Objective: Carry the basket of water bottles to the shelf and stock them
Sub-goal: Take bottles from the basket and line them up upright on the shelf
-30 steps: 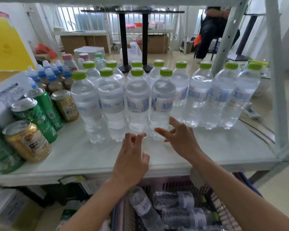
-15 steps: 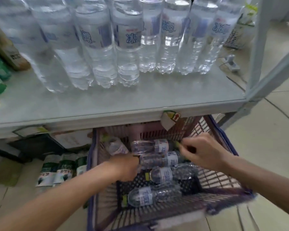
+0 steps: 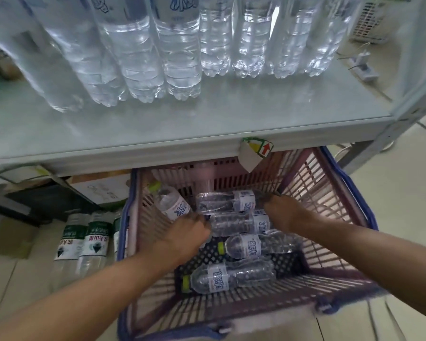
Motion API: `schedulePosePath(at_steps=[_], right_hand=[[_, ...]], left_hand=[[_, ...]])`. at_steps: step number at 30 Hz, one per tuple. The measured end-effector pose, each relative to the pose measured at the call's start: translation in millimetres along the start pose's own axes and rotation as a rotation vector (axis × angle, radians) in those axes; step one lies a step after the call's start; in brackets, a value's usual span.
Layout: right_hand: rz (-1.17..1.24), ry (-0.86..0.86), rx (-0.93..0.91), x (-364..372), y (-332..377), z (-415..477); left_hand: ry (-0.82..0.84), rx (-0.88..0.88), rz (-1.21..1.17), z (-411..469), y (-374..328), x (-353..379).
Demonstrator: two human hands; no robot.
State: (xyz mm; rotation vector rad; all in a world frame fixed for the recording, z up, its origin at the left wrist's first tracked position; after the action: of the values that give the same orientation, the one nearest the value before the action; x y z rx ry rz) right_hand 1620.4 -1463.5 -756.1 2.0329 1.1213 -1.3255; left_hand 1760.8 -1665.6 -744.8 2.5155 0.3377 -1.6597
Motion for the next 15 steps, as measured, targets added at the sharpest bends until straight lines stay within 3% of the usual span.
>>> schedulePosePath(at_steps=[3, 5, 6, 8, 10, 13, 15], right_hand=[[0.262, -0.066, 0.18, -7, 1, 17], [0.685, -0.063, 0.452, -10, 1, 25], [1.053, -0.019, 0.631, -7, 2, 32], [1.652, 0.085, 0.878, -6, 20, 37], [1.953, 0.028, 0.962, -15, 41, 48], [2.088, -0.111, 0.945, -22, 64, 65], [2.029, -0.135, 1.036, -23, 71, 69]], left_hand=[[0.118, -0.225, -0.137, 1, 13, -8], [0.342, -0.544, -0.661, 0, 26, 0], [0.405, -0.708, -1.0, -1, 28, 3], [0.322, -0.869, -1.415, 2, 29, 13], [0.096, -0.888, -1.579, 7, 29, 19], [-0.059, -0.984, -1.664, 15, 23, 31], [-0.073, -1.029, -1.703, 16, 17, 32]])
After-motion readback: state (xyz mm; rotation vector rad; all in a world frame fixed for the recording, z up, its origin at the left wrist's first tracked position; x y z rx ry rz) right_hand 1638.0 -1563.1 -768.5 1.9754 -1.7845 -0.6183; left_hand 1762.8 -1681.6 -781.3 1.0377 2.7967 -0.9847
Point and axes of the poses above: each hand's wrist, its own z-axis towards the middle knuckle, its own x-axis out of the palm, y = z × x, the point moved 3 cm from there along z, towards the middle knuckle, and after that the axes turned 10 degrees about -x, right-handed, at the moved point
